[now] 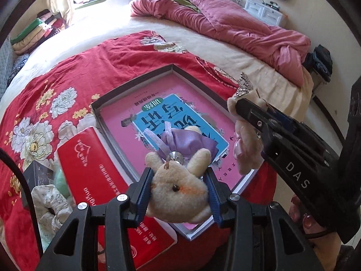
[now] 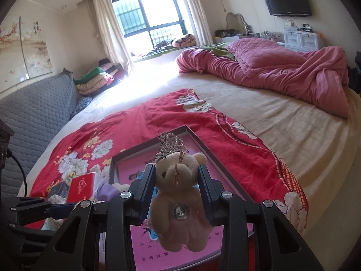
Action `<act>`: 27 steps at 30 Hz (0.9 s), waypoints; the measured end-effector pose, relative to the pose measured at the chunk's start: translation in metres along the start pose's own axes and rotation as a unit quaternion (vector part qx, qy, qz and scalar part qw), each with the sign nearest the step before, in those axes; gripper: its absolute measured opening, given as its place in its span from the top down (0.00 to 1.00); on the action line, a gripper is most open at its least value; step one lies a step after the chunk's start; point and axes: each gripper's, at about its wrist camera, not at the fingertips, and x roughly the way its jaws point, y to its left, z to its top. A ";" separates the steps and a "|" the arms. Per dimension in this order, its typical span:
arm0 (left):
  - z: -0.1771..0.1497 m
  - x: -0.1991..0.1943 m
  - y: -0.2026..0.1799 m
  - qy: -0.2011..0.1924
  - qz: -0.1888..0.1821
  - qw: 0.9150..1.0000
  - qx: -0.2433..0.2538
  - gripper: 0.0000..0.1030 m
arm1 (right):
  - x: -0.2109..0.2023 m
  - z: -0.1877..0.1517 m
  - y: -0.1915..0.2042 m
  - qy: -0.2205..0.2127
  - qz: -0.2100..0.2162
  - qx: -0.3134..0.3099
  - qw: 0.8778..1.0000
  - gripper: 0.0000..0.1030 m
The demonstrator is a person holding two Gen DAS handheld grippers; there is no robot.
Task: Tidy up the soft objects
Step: 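Carry the bunny in the left tool while the right tool carries the teddy bear over the pink tray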
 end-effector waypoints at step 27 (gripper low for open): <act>-0.012 0.061 -0.029 0.066 0.040 0.996 0.047 0.54 | 0.053 -0.024 -0.040 0.091 -0.043 0.029 0.994 0.50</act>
